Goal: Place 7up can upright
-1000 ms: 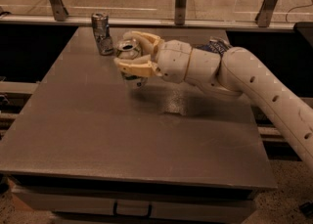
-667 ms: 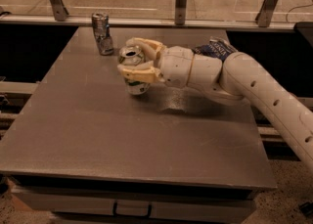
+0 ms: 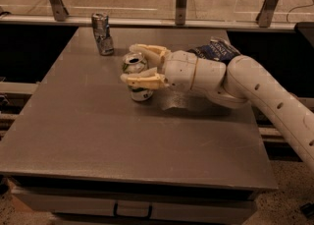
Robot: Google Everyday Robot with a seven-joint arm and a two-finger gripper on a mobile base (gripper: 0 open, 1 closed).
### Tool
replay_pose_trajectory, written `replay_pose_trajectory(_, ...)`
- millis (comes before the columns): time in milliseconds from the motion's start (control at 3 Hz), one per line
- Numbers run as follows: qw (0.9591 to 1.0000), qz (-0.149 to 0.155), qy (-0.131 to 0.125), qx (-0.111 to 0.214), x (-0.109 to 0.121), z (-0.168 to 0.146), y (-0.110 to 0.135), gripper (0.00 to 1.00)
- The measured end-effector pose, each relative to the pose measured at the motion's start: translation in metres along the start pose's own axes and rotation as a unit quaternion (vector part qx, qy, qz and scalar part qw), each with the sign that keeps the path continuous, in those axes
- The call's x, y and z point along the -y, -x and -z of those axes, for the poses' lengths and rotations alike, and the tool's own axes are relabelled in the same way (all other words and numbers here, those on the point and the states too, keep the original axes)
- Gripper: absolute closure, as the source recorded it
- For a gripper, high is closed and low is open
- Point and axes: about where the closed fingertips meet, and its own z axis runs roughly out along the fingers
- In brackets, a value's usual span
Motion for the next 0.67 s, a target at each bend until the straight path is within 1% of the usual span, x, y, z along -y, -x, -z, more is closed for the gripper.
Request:
replay_pose_trajectory(333, 0.9999, 0.006, -0.004, -0.012, 0.001, 0.011, 0.001, 0.0)
replay_pose_trajectory(667, 0.9983, 0.031, -0.019, -0.047, 0.02, 0.043, 0.017, 0.0)
